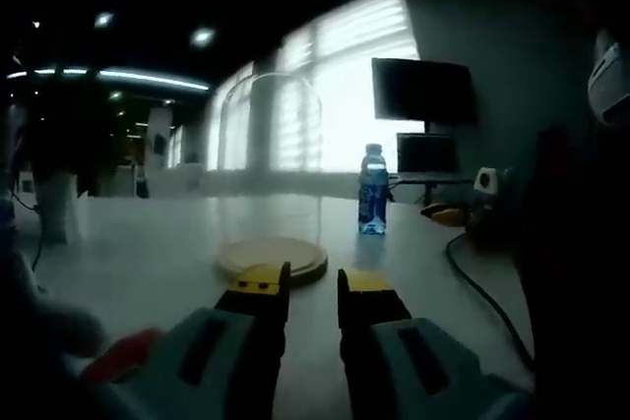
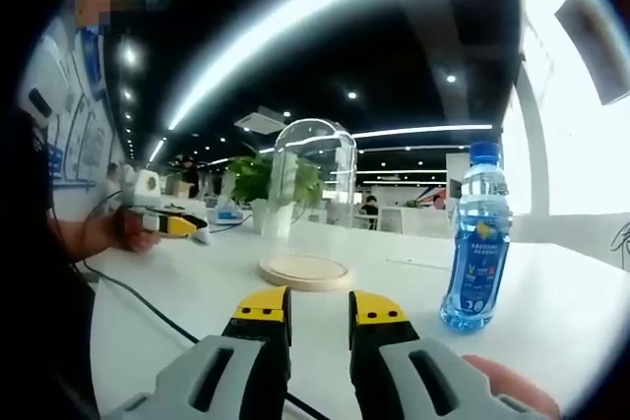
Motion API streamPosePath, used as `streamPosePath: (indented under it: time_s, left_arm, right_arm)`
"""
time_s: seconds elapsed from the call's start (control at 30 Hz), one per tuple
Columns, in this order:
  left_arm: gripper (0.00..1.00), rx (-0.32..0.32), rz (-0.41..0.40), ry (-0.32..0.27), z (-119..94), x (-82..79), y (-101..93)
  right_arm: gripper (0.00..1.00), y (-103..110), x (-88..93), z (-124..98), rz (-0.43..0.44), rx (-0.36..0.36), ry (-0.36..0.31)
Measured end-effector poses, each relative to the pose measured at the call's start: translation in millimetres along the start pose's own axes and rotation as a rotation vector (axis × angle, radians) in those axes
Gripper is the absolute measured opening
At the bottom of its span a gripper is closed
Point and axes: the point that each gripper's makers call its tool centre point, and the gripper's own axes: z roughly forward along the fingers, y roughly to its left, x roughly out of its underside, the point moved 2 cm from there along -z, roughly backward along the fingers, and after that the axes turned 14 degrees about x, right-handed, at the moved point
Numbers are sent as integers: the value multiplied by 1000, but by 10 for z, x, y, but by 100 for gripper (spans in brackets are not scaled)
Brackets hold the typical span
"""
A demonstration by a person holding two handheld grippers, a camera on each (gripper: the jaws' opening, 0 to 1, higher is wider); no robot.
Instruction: Open the cover put in the Mizone put the cover back on
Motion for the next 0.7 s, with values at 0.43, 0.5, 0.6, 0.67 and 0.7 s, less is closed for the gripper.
streamPosePath:
  time_s: [0.43, 0.5, 0.6, 0.67, 0.7]
  left_arm:
    - [16, -87, -67, -169, -185, -367, 197]
    - [16, -97, -35, -127, -221, -378, 220]
    - [16, -95, -24, -105, -266, -366, 263]
    - [15, -92, -20, -90, -284, -338, 298]
    - [15, -86, -19, -78, -293, -314, 317]
  right_arm:
    - [17, -93, 46, 27, 58, 6, 21]
    - [17, -97, 44, 31, 78, 5, 25]
    - [17, -110, 52, 27, 95, 4, 31]
    - [17, -130, 61, 29, 105, 7, 36]
    - [16, -148, 66, 33, 113, 13, 39]
